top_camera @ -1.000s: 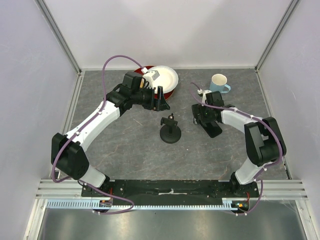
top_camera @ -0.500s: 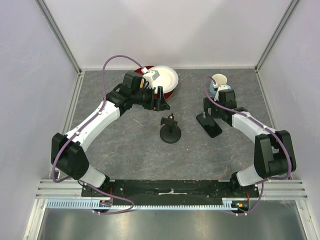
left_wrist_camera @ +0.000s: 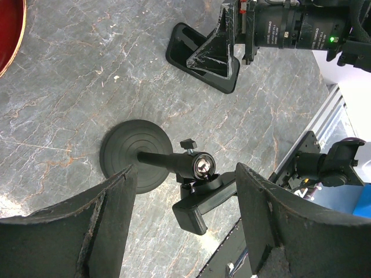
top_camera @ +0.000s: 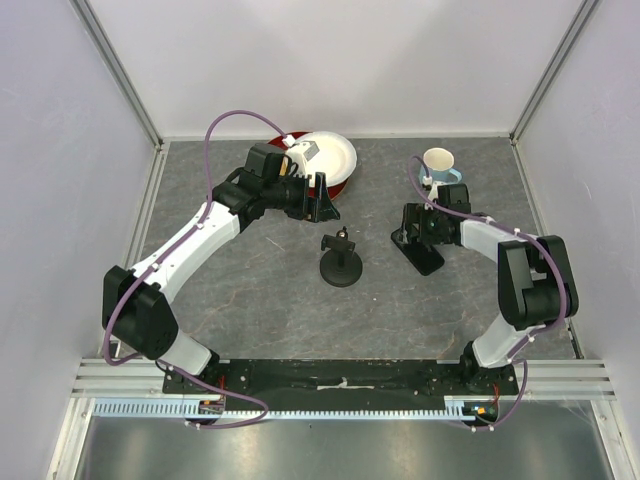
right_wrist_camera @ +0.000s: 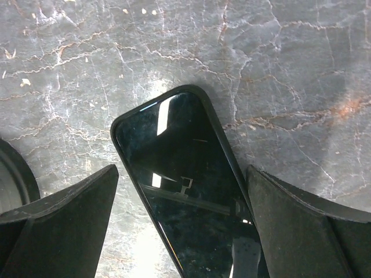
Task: Place the phone on the phone stand
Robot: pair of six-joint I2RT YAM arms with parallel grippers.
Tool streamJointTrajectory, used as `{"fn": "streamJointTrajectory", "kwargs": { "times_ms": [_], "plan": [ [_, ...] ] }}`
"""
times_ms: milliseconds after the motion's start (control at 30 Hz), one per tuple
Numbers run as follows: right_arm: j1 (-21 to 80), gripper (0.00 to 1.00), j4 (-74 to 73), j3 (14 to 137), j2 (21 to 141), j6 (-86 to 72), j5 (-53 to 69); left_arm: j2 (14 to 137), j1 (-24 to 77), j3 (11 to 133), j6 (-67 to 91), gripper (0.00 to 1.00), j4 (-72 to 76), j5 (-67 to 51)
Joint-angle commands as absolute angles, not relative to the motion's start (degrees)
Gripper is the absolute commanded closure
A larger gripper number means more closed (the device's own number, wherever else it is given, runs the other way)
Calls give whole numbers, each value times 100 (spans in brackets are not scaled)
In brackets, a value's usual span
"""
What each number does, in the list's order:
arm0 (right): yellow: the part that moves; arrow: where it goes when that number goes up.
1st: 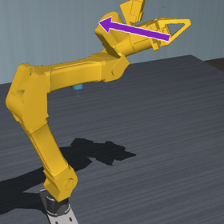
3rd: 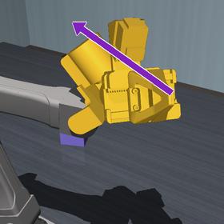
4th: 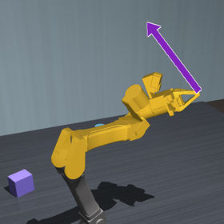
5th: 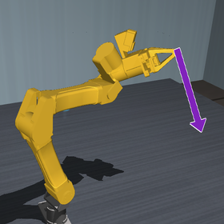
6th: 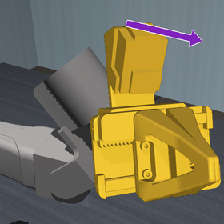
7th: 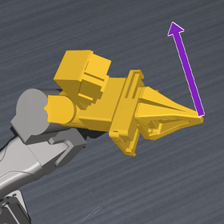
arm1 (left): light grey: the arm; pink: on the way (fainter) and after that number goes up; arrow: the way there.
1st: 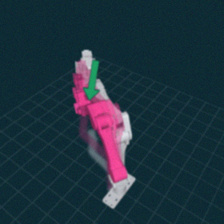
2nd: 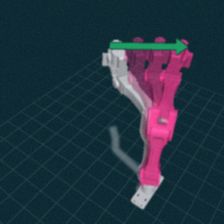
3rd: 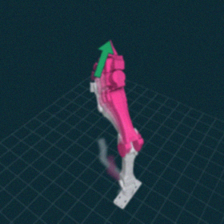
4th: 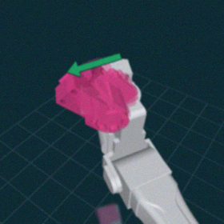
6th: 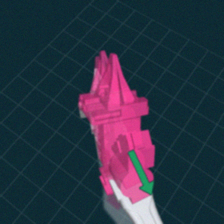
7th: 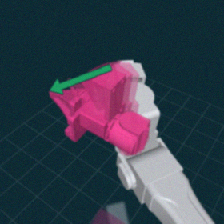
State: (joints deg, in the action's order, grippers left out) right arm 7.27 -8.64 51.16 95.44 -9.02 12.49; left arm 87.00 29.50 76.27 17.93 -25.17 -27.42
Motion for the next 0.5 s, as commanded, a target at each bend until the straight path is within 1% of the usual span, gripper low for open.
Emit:
{"fn": "streamJointTrajectory", "kwargs": {
  "times_ms": [0,100,167,200,300,467],
  "plan": [
    [738,2,-1045,5343,9747,-800,1766,8631,2962,7638,1837,25,-2391,-2795],
    [843,2,-1274,5431,9695,-704,1627,8648,2962,7629,1837,25,-2399,-2804],
    [984,2,-1562,5545,9616,-625,1276,8657,2962,7638,1837,25,-2391,-2804],
    [1167,2,-1651,5581,9589,-476,918,8675,2962,7638,1837,25,-2391,-2804],
    [1502,2,-1915,5677,9580,-299,468,8692,2962,7638,1846,25,-2399,-2821],
    [1783,2,-2223,5835,9773,-106,220,8710,2962,7646,1837,25,-2399,-2821]
  ]
}}
